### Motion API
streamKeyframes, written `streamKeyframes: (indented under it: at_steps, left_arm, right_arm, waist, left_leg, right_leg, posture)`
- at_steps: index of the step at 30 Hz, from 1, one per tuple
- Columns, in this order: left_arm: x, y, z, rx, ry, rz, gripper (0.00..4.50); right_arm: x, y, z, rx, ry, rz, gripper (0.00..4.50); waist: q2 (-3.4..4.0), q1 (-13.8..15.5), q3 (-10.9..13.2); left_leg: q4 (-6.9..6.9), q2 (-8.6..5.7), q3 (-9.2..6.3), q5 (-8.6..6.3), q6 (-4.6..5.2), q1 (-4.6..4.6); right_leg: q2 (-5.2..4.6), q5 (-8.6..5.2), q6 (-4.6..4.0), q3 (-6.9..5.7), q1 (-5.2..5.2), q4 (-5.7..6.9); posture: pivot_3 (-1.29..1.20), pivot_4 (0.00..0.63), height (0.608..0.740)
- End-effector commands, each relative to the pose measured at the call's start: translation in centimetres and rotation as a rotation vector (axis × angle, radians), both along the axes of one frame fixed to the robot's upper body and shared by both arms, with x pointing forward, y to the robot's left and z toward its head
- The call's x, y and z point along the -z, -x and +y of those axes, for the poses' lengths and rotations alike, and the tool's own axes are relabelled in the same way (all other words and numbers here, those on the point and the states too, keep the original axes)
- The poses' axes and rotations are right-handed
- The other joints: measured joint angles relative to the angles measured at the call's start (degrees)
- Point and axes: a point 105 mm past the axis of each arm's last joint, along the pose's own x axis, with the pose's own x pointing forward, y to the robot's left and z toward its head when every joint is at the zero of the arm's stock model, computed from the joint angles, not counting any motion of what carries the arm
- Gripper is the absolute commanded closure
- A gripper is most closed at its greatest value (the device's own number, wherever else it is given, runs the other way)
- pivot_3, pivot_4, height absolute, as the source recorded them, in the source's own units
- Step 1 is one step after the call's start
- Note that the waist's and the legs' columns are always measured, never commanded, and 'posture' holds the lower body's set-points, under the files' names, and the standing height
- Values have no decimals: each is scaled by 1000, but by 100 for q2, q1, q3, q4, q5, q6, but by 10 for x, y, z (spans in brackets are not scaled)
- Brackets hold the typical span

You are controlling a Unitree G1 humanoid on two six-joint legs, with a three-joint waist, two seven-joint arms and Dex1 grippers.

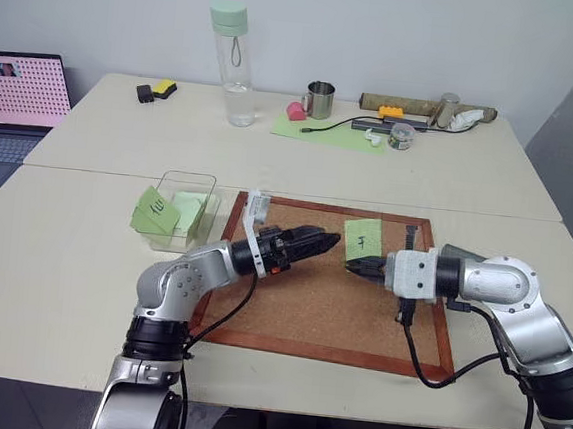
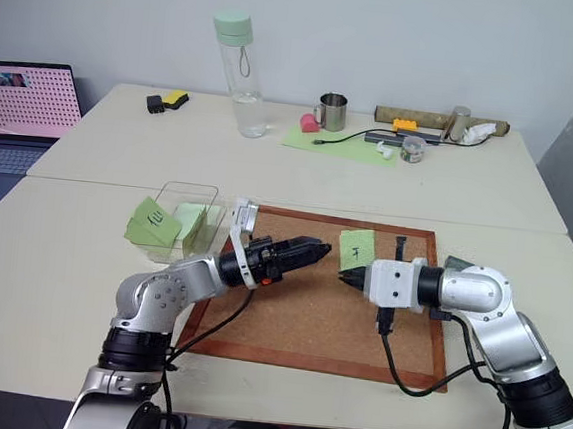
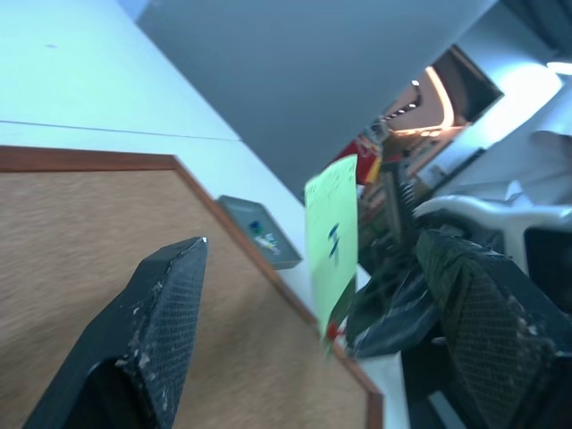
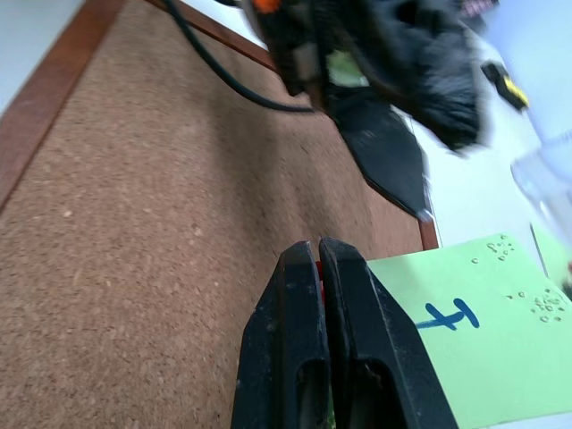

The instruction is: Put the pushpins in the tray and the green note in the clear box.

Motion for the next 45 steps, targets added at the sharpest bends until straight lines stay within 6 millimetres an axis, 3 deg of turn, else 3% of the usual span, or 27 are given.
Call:
streamKeyframes:
  at_steps: [1,7,30,45]
  left_arm:
    - [-14,3,-16,54,10,-63,572]
    - [-9,5,-32,77,-29,-125,572]
    - [-8,5,-37,98,-17,-140,4493]
    - [14,-28,-33,-98,-92,-117,4493]
  right_arm:
    - [-13,7,7,-76,24,-95,4500]
    - [-13,8,9,-95,24,-112,4500]
    - [-17,6,11,-100,-8,-120,4500]
    - [-47,9,4,-15,-150,-81,4500]
  waist:
    - [0,5,0]
    - [0,8,0]
    - [0,8,0]
    - [0,11,0]
  left_leg:
    - [0,0,-1,1,-1,0]
    - [0,-1,-1,3,-6,0]
    - [1,0,-2,4,-7,1]
    - [4,-1,-2,4,-7,1]
  right_leg:
    - [0,0,0,-1,0,0]
    - [0,0,-1,0,0,0]
    - [0,1,-2,0,0,2]
    - [0,1,-2,0,0,4]
  posture:
    - [0,150,740]
    - [0,150,740]
    - [0,150,740]
    - [0,150,740]
